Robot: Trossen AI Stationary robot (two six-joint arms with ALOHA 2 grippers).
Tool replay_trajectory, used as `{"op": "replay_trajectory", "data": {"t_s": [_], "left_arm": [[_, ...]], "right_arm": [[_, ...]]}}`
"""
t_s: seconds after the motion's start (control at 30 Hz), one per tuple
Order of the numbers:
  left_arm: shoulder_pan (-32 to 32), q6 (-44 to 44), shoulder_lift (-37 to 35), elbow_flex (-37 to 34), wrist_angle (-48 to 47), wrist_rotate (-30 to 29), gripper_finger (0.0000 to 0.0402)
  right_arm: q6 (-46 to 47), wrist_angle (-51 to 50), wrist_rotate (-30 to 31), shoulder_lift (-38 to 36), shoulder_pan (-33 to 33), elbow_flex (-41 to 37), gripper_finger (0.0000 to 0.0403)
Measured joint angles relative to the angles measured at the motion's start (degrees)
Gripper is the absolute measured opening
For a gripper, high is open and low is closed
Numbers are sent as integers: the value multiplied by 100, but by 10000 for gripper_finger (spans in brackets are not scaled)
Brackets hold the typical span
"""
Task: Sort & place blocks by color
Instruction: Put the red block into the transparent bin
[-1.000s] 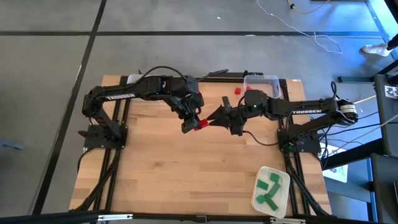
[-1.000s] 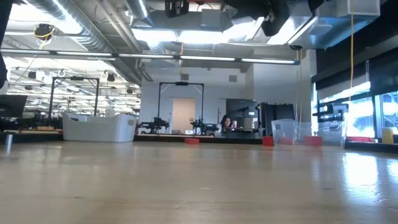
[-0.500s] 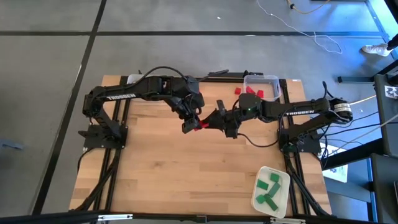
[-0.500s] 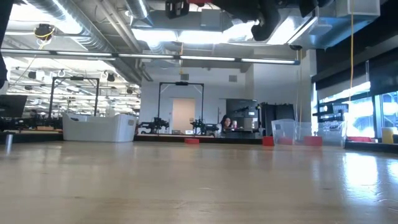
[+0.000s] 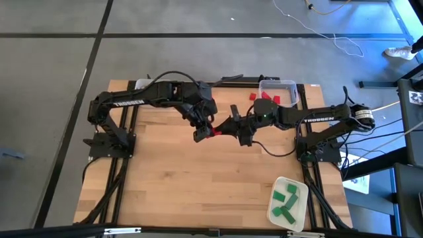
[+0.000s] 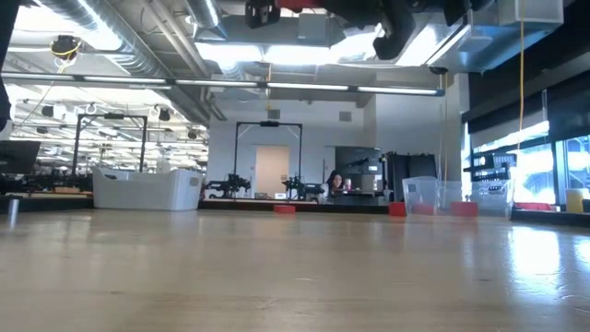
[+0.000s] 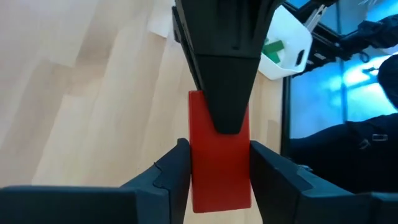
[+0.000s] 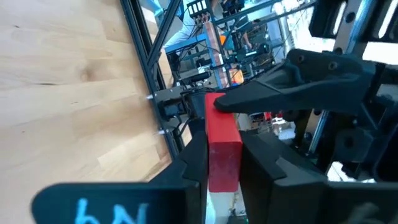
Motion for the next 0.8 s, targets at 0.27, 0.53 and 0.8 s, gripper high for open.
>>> {"op": "replay_trajectory", "data": {"t_s": [0.27, 0.53, 0.8], "left_arm": [[0, 86, -2, 0, 39, -353, 154], [95, 991, -94, 0, 8, -816, 154], [243, 1911, -334, 0, -95, -1855, 154]], "right_arm": [[144, -47, 243, 2, 2, 0, 57], [863, -46, 940, 2, 4, -2, 57], [1821, -266, 2178, 2, -9, -2, 57]]}}
